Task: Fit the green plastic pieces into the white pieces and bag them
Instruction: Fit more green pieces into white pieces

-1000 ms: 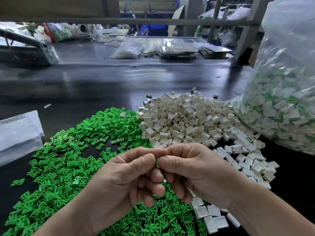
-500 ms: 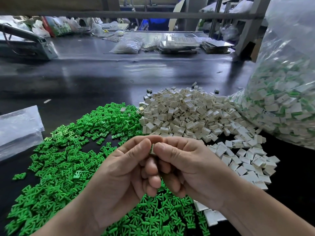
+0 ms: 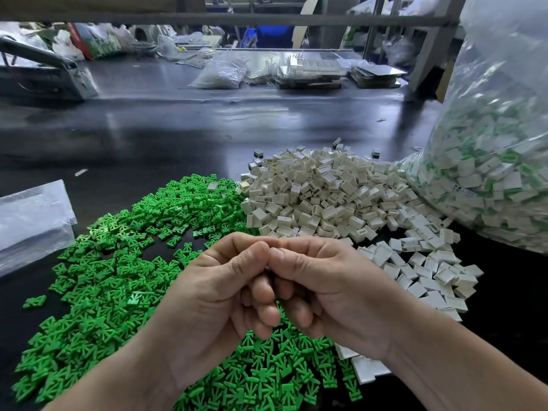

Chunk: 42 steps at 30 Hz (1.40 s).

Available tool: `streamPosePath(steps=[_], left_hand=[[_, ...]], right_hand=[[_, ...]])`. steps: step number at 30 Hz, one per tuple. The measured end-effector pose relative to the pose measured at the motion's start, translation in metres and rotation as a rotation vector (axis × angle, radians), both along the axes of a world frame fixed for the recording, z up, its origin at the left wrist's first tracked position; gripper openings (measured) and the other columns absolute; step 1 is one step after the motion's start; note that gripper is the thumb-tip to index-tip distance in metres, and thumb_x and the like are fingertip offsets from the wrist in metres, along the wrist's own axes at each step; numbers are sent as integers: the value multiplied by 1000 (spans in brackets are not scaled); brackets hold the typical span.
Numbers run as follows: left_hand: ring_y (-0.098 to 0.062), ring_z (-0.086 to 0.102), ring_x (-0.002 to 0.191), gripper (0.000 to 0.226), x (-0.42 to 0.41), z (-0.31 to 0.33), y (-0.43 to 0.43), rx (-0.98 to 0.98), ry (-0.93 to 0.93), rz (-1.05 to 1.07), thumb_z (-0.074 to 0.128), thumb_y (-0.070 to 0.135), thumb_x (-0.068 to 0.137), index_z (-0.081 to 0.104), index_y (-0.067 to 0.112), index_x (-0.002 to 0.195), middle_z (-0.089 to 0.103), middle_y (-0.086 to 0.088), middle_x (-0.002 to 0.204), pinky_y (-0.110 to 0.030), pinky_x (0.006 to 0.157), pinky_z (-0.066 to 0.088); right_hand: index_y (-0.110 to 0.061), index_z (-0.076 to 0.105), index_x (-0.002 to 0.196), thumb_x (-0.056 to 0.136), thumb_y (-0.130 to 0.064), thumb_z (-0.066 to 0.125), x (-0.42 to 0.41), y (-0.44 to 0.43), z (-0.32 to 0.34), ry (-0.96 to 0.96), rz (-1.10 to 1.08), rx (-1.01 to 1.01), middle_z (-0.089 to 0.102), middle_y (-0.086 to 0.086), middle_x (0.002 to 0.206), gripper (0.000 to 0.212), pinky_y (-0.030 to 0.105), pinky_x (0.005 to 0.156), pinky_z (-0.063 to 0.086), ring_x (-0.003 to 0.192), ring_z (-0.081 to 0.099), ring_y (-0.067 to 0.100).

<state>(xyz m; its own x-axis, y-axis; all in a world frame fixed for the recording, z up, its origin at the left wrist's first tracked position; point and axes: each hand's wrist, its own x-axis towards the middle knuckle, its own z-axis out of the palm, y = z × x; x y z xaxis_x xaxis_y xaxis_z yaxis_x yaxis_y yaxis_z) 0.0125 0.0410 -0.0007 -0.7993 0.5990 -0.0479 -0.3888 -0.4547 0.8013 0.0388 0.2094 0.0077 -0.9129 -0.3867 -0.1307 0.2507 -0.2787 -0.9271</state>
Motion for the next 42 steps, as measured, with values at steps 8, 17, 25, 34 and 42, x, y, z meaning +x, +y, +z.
streamPosePath(steps=[8, 17, 25, 34, 42], left_hand=[[-22, 61, 45, 27, -2, -1, 4, -75, 147, 196, 73, 24, 77, 70, 9, 100, 59, -12, 60, -27, 42, 51], [2, 64, 79, 27, -20, -13, -23, -1079, 879, 589, 55, 53, 85, 62, 42, 108, 69, 16, 91, -21, 63, 53], [-20, 53, 114, 59, -24, -21, -5, -1618, 1257, 314, 47, 63, 88, 58, 27, 134, 60, 2, 122, -40, 91, 45], [-14, 53, 104, 41, -21, -16, -3, -1533, 1192, 337, 60, 51, 85, 66, 33, 121, 60, 11, 107, -37, 88, 45], [-11, 45, 104, 30, -25, -16, 2, -1500, 1098, 361, 60, 52, 86, 66, 38, 113, 53, 14, 101, -37, 91, 36]], right_hand=[[-11, 63, 76, 105, -24, 50, -8, -9, -2, 63, -36, -51, 60, 4, 57, 34, 17, 37, 41, 42, 52, 7], [-8, 71, 73, 76, 1, 54, -19, 17, 0, -76, -254, -431, 64, 16, 81, 19, 29, 51, 56, 65, 66, 25], [-40, 56, 131, 89, -64, 56, -19, 22, -8, 578, -252, 1413, 63, -14, 84, 49, 28, 67, 47, 77, 60, 3], [-34, 62, 124, 103, -52, 40, -24, 6, -8, 785, -139, 1654, 57, -8, 90, 34, 30, 65, 33, 79, 50, 18], [-32, 65, 113, 101, -50, 39, -28, 3, -14, 764, -185, 1622, 64, -9, 97, 34, 31, 70, 42, 85, 58, 17]])
